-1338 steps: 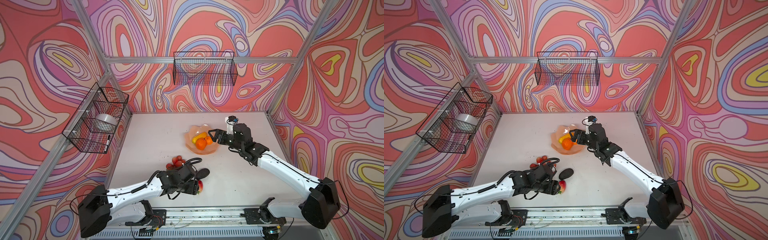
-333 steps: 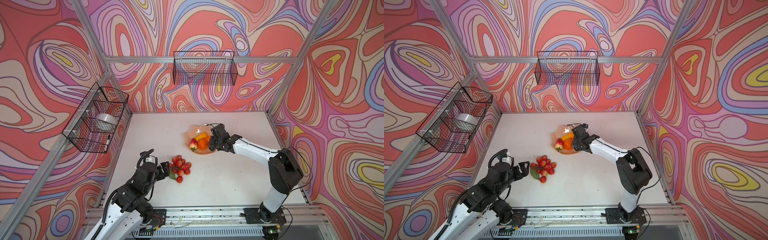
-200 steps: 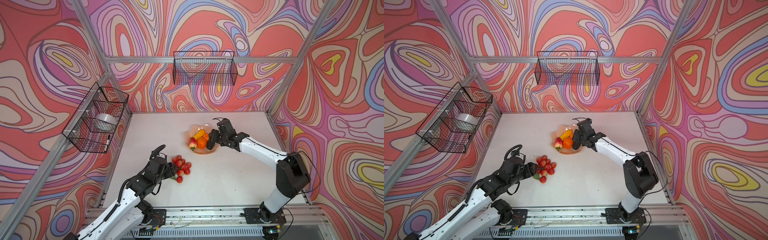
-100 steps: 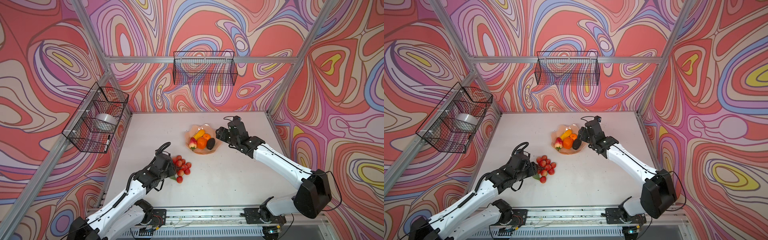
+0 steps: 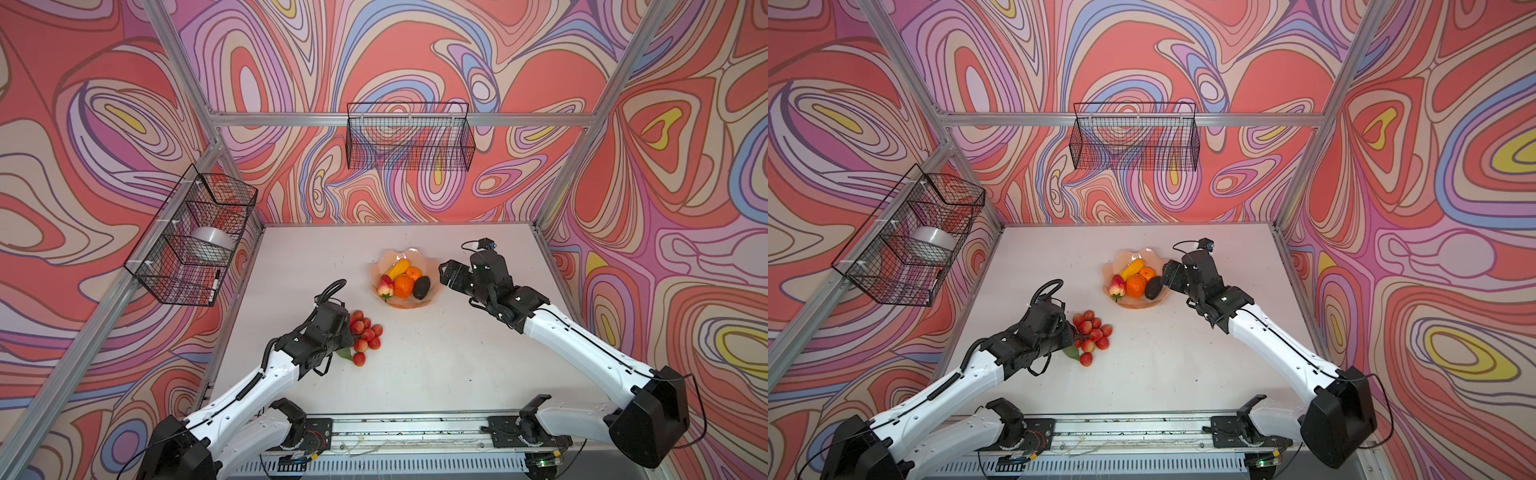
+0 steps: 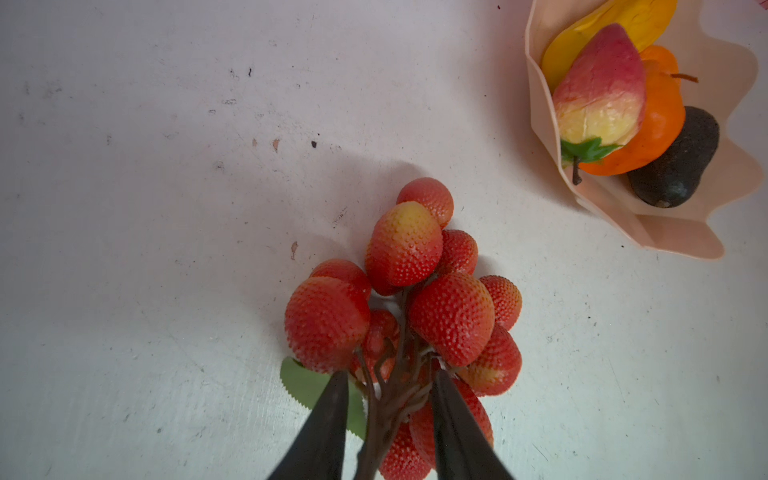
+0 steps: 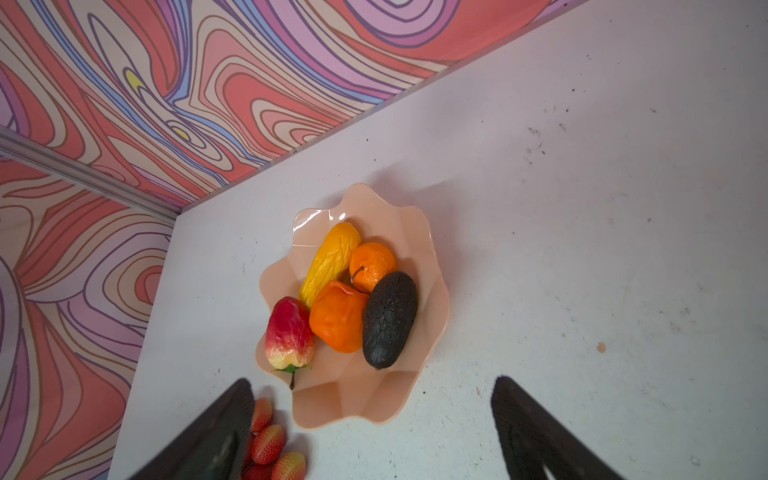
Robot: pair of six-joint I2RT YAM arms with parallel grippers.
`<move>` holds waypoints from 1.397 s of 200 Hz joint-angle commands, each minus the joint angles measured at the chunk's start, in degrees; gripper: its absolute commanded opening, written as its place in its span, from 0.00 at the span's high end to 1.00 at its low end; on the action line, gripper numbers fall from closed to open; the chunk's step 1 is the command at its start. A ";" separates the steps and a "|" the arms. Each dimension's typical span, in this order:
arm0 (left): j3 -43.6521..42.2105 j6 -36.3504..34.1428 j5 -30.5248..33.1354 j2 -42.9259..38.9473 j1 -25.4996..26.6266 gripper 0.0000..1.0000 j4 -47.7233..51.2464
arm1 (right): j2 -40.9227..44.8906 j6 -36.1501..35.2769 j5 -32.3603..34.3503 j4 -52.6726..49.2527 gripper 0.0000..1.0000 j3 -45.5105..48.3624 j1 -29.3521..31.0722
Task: Place and organize the fake fruits in the fruit bowl
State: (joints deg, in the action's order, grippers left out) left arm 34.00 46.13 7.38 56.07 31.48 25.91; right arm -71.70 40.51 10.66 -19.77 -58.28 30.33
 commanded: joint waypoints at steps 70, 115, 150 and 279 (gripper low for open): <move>3.90 -0.30 2.39 -1.16 -0.28 1.00 3.34 | 1.58 0.08 3.06 -0.63 0.06 2.28 -0.36; 12.31 -3.88 -2.59 -4.22 -0.42 1.00 4.87 | 2.80 0.05 3.42 -0.76 0.04 3.46 -0.44; 25.41 -11.88 -9.03 -0.60 -0.63 1.00 5.73 | 6.85 -0.09 2.61 1.22 0.02 7.32 -0.44; 42.09 -11.81 -31.79 38.21 -4.49 1.00 -37.96 | 23.69 3.25 6.62 -7.57 0.02 15.55 -0.53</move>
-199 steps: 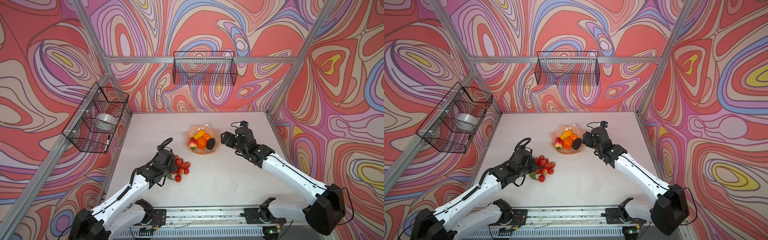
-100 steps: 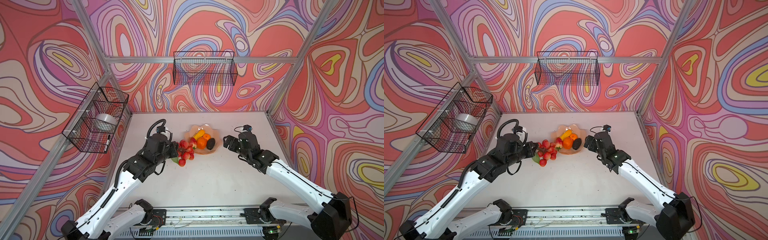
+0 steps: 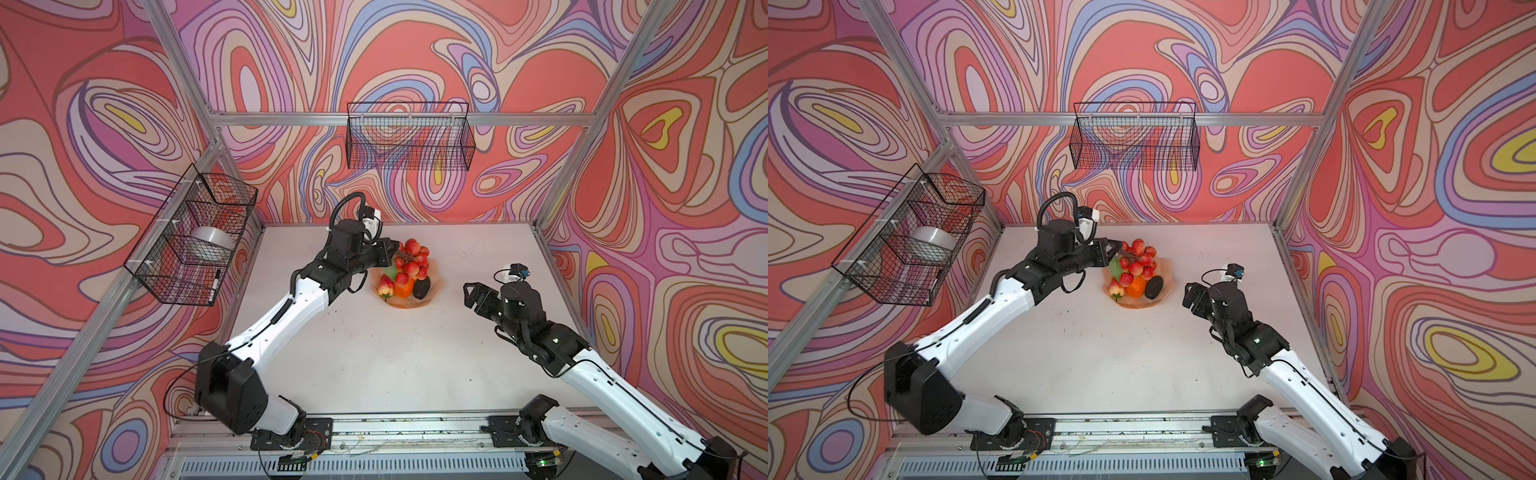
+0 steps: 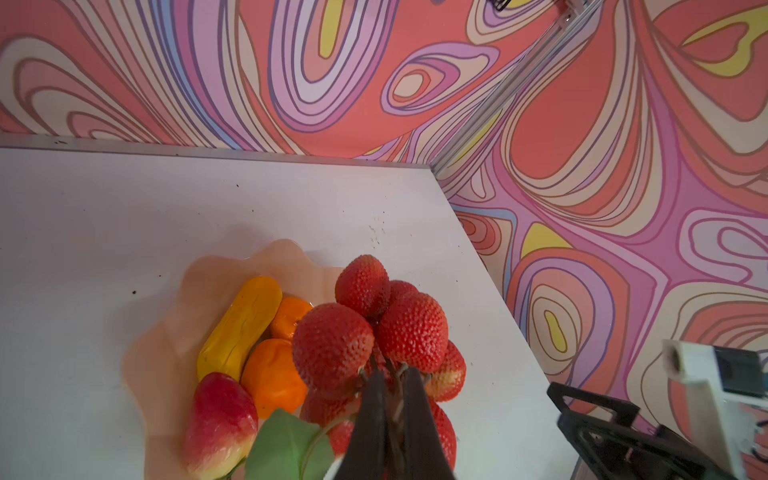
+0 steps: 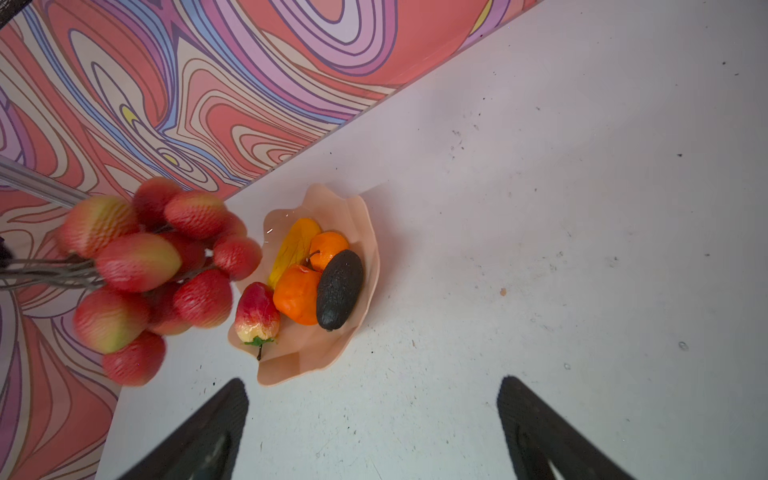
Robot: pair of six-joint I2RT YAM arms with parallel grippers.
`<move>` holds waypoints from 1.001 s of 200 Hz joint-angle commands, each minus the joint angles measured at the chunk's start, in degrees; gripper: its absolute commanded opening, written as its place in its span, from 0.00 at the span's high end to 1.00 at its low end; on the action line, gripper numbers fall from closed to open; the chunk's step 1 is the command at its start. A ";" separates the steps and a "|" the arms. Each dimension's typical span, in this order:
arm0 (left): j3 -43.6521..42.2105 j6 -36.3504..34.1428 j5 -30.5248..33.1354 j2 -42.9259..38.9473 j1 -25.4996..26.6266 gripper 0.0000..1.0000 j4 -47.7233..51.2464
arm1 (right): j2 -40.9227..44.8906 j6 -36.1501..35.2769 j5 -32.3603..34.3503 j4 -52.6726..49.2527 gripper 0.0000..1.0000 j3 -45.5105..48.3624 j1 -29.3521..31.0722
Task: Place and organize the fake fruits in the fruit bowl
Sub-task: 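Lay the strawberry bunch on top of the fruits in the bowl and release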
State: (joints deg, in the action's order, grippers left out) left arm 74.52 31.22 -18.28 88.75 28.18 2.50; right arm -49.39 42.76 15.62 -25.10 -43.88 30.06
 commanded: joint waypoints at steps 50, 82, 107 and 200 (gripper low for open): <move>1.44 6.49 -8.49 16.22 -1.88 1.00 -23.81 | 0.46 0.55 1.53 -1.72 0.02 1.24 -0.27; -0.97 7.43 -8.96 18.60 -2.34 1.00 -27.41 | -0.92 -0.02 1.45 -0.77 0.02 0.81 -0.27; -2.34 6.34 -8.73 18.49 -2.39 1.00 -26.20 | -2.19 -0.44 1.55 -0.03 0.02 0.38 -0.29; -7.94 5.30 -5.10 14.69 -2.76 0.17 -21.67 | -3.76 -0.84 2.25 0.16 0.02 -0.69 -0.27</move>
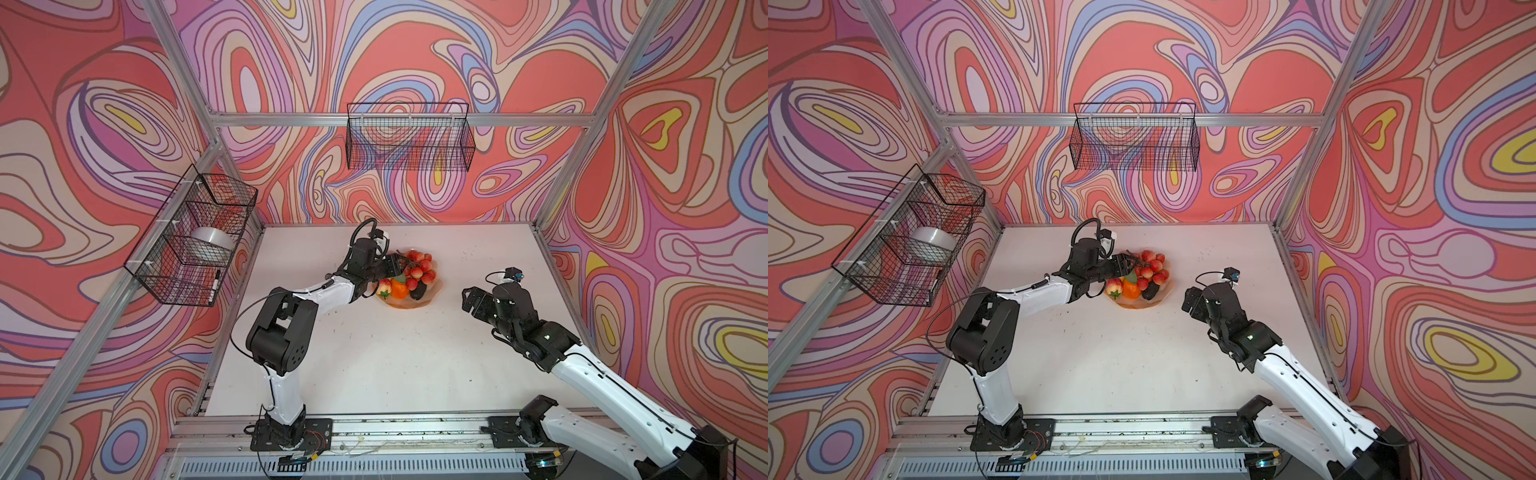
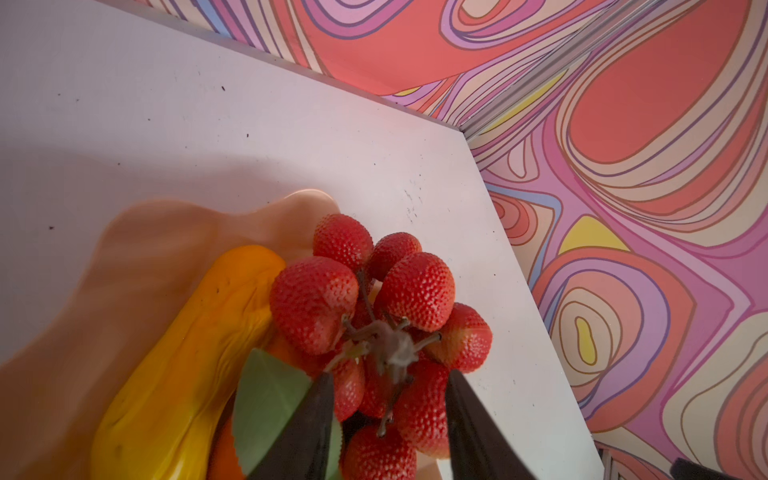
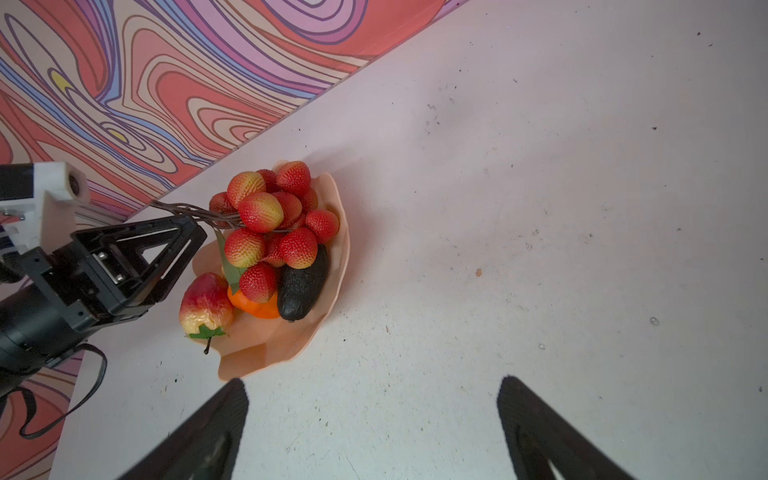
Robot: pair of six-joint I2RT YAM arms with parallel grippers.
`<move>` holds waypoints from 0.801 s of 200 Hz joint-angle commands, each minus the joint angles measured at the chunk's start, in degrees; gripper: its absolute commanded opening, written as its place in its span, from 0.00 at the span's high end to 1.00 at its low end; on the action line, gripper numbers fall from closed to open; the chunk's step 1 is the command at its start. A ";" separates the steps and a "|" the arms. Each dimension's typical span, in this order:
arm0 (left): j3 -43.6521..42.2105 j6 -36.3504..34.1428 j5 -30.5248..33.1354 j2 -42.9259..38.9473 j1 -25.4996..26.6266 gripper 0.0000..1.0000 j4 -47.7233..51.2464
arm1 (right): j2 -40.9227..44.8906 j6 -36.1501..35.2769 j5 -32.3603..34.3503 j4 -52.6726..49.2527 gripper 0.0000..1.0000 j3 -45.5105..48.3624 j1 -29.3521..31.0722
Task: Place and organize the fake fruits in the fruit bowl
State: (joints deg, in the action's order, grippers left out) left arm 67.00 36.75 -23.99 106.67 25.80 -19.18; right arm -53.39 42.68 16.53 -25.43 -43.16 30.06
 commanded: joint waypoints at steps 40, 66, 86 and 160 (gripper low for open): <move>0.89 -1.87 1.82 -8.40 -0.48 0.00 2.18 | 0.89 -4.19 4.70 -0.85 0.01 -3.37 -0.36; -0.12 -5.75 7.06 -15.95 -0.49 0.00 5.32 | 0.51 -9.62 8.24 0.75 0.02 -3.76 -0.64; -1.97 -11.46 13.10 -24.14 -0.42 0.00 8.37 | -1.75 -14.55 10.94 4.30 0.02 -2.54 -2.65; -28.02 -32.78 56.58 -44.28 -2.39 0.00 7.89 | -13.41 -34.26 11.80 56.45 0.02 19.38 -19.22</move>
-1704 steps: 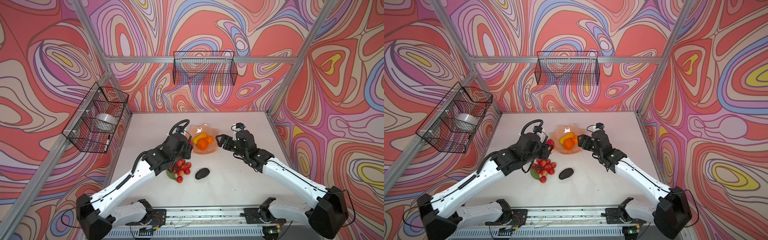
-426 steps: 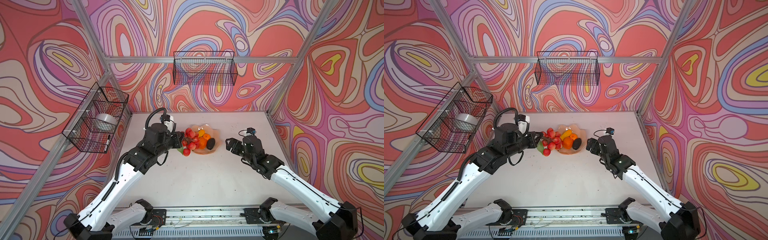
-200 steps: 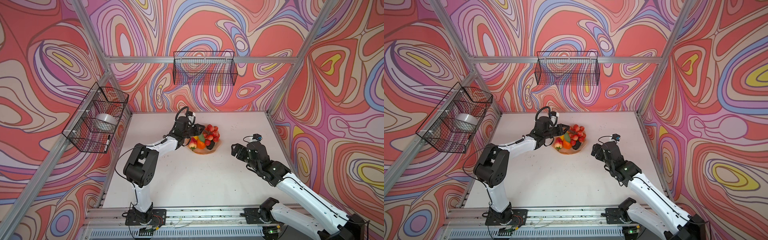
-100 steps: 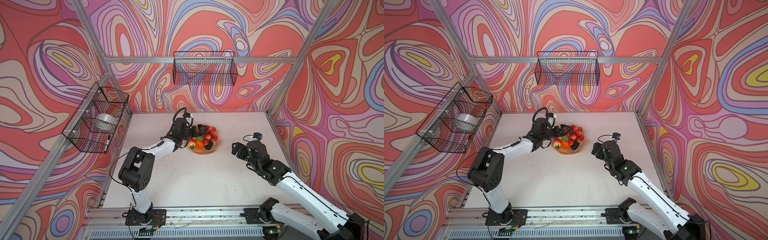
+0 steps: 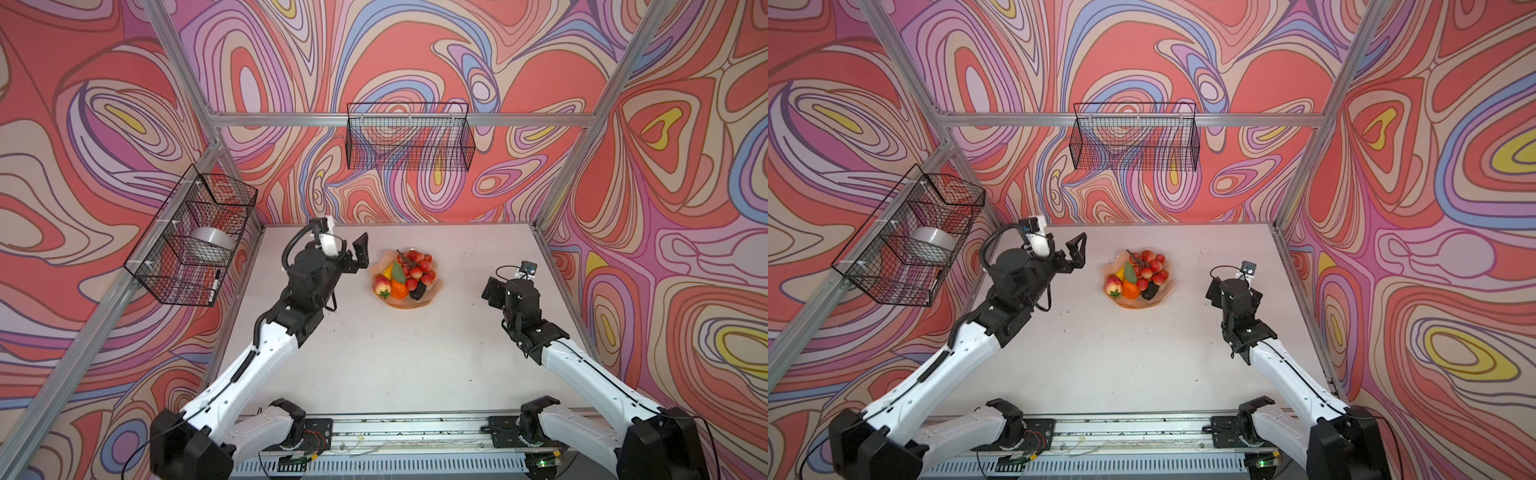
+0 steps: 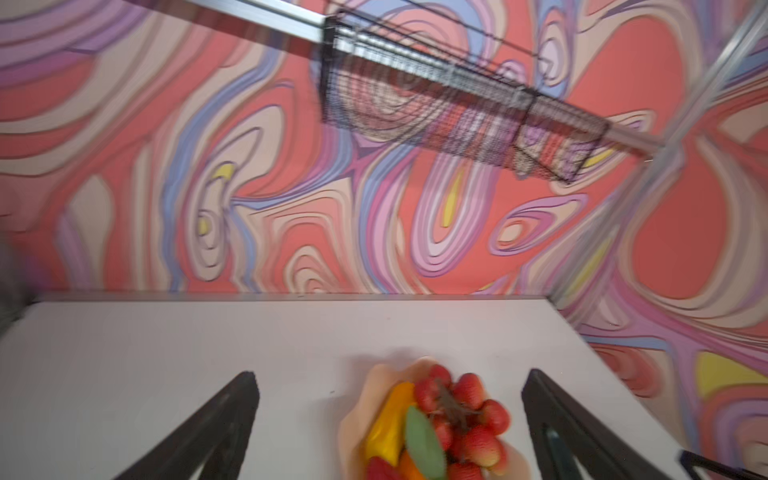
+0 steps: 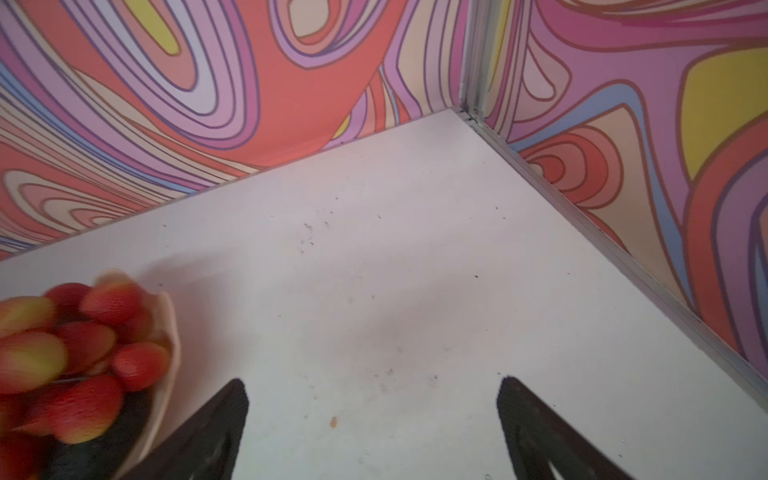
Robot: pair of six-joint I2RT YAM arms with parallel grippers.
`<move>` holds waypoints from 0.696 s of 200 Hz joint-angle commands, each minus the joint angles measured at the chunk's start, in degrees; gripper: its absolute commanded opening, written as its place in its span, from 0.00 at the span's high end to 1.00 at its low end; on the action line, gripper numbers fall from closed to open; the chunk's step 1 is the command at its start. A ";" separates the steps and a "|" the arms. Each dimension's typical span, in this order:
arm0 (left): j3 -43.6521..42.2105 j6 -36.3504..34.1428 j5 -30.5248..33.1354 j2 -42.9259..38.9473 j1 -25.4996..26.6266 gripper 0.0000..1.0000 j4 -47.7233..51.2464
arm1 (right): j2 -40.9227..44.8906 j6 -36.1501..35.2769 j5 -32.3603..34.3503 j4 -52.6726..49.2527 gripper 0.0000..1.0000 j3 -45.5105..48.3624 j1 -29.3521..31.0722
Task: Place and organize the fake fruits in the fruit bowl
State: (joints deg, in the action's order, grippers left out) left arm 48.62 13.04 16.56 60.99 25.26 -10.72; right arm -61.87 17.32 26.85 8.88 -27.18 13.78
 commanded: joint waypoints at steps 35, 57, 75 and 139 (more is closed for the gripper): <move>-29.11 -9.86 9.23 1.35 -12.42 0.00 -22.59 | -18.87 -13.85 -2.57 39.47 0.02 5.90 -8.21; -36.37 -9.71 1.32 7.09 -21.05 0.00 -34.55 | -27.39 -12.67 -8.26 49.49 0.02 6.65 -11.43; -36.48 -7.63 -4.69 8.17 -24.84 0.00 -36.56 | -32.19 -12.55 -12.17 52.75 0.02 6.04 -12.68; -29.36 -8.23 -9.44 25.35 -26.05 0.00 -41.53 | -35.88 -13.22 -12.49 55.61 0.02 5.45 -12.91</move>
State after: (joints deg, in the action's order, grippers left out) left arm 17.26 4.95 9.13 87.02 -0.67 -50.50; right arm -97.67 4.73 14.79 62.63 -20.93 1.08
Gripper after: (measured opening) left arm 0.999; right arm 0.984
